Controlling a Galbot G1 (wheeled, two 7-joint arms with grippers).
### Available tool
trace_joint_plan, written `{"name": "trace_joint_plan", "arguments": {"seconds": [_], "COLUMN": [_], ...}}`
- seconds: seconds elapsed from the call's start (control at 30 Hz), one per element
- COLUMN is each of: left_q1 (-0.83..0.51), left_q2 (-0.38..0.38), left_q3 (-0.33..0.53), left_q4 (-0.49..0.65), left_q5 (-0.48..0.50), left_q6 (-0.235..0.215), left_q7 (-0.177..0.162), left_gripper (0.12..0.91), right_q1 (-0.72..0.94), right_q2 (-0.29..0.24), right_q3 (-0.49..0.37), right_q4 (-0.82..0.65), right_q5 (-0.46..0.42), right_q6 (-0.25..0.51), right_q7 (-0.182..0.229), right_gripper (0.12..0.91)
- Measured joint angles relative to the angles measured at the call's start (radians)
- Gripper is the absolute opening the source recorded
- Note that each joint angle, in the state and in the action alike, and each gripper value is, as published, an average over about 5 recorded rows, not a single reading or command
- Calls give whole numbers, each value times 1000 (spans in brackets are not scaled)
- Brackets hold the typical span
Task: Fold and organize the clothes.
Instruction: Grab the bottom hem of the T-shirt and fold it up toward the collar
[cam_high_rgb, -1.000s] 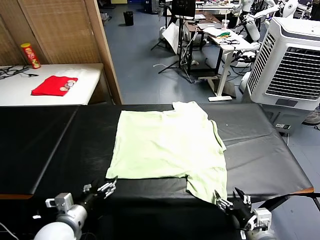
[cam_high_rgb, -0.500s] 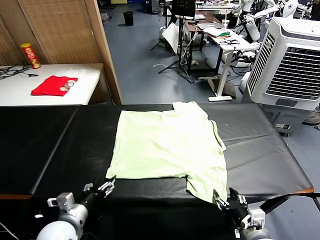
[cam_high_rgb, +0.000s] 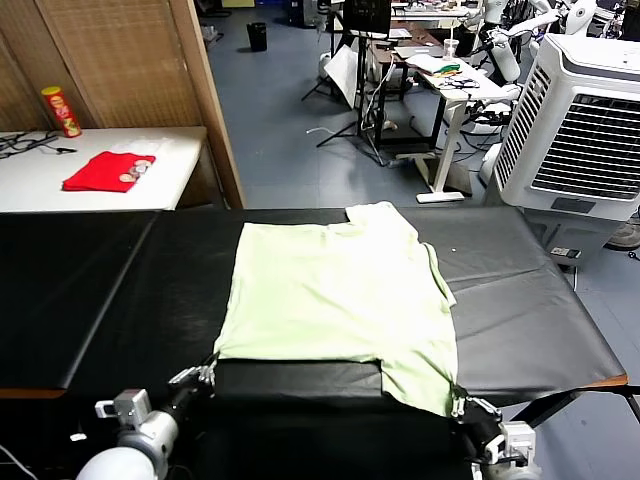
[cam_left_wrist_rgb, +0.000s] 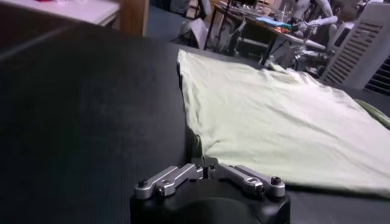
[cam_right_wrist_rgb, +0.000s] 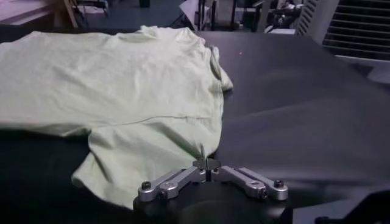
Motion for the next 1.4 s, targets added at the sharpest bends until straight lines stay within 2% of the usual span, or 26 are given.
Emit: {"name": "trace_joint_plan", "arguments": {"seconds": [0.17,0.27,0.4,0.63,0.83,1.07,1.17,1.3,1.4], "left_q1": [57,59,15,-104,-183,-245,-272,-293,-286], "left_q2": [11,4,-16,-48,-60,-56,-57,-58,-54], "left_q3": [-16,-12,0,20,36,65,77,81,74], "left_q4": [-64,-85,-79,-18,53,144,179,208,208], "left_q5": [4,17,33,106,168,226,236,249,256], "left_q6": [-7,-39,-75,-103,-131,-146,-142,-135,-132], "left_q7": [-5,8,20,22,24,28,26,23,22], "left_gripper": [127,127,127,127,127,127,127,138,235], "right_q1": [58,134,254,460,581,674,670,626,571], "right_q2": [-26,-47,-78,-120,-124,-112,-115,-130,-143], "right_q3": [7,-3,-25,-85,-142,-188,-184,-166,-147], "right_q4": [-40,-107,-209,-374,-501,-615,-614,-555,-483], "right_q5": [48,64,68,62,36,27,29,29,26], "right_q6": [91,142,173,198,222,272,268,232,206], "right_q7": [-22,-26,-29,-17,-16,-50,-72,-86,-93], "right_gripper": [122,122,122,122,122,125,199,406,573]}}
